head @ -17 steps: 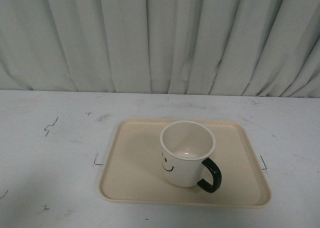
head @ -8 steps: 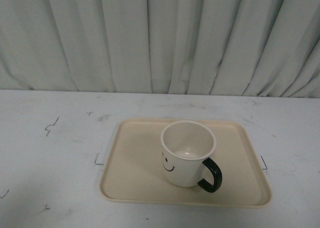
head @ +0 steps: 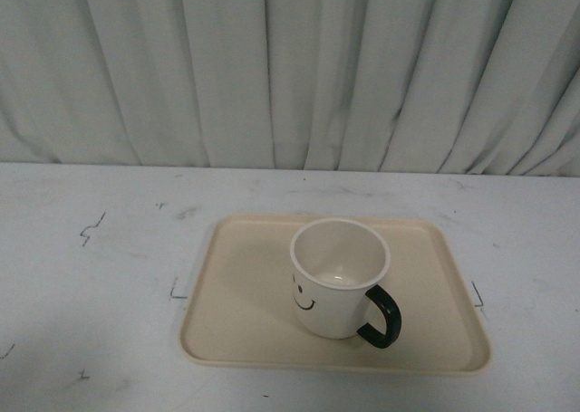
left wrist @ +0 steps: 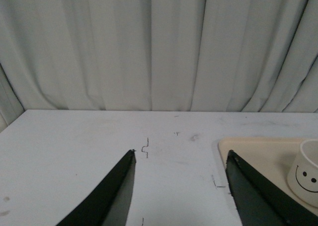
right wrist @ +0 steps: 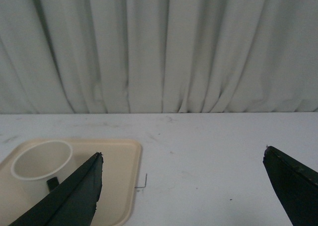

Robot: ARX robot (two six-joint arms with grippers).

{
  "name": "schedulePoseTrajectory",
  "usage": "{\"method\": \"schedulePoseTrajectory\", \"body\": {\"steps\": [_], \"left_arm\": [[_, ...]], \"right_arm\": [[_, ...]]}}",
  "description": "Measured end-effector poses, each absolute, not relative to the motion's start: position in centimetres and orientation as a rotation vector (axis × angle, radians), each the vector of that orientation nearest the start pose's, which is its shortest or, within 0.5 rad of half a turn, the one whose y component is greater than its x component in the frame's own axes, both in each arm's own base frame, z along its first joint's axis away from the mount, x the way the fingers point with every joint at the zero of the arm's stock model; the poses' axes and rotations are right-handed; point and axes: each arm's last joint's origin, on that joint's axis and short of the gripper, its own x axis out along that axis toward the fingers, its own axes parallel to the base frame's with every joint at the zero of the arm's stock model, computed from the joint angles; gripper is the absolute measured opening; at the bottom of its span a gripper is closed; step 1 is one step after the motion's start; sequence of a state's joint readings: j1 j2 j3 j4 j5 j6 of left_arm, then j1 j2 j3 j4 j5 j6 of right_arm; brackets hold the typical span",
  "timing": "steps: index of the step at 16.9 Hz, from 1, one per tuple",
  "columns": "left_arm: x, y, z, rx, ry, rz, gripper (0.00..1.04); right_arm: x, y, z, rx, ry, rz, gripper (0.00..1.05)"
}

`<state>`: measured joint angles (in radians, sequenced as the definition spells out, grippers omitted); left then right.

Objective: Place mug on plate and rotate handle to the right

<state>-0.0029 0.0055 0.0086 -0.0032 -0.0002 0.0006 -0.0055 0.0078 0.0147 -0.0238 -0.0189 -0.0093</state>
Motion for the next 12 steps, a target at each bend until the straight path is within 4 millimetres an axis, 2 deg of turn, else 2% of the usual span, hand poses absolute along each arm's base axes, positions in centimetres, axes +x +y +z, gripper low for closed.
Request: {"method": "schedulePoseTrajectory", "body": {"steps": [2, 4, 5, 6, 7, 8, 10, 12], "left_arm": [[9.8, 0.0, 16.6, 0.001, 0.0, -0.006, 0.77], [9.8, 0.0, 16.6, 0.001, 0.0, -0.004, 0.93], [9.8, 0.0, 16.6, 0.001, 0.0, 0.0, 1.0], [9.8, 0.0, 16.6, 0.001, 0.0, -0.003, 0.97], [9.8, 0.0, 16.6, 0.001, 0.0, -0.002, 0.98], [9.8, 0.0, 16.6, 0.001, 0.0, -0.003, 0.98], [9.8, 0.0, 16.6, 0.001, 0.0, -0.003, 0.98], [9.8, 0.0, 16.6, 0.001, 0.0, -0.003, 0.98]], "right_arm": [[10.6, -0.3, 17.0, -0.026, 0.278, 0.192, 0.98], [12.5, 0.3, 18.9, -0.071, 0.306, 0.359, 0.98], [14.1, 0.7, 20.4, -0.107, 0.323, 0.414, 0.98], [15.4, 0.9, 21.2, -0.12, 0.354, 0.433, 0.98], [18.3, 1.5, 21.6, -0.155, 0.446, 0.435, 0.98], [20.9, 2.2, 21.3, -0.178, 0.545, 0.426, 0.98], [24.8, 3.4, 20.9, -0.181, 0.687, 0.429, 0.98], [28.9, 5.4, 20.8, -0.157, 0.763, 0.443, 0.98]]}}
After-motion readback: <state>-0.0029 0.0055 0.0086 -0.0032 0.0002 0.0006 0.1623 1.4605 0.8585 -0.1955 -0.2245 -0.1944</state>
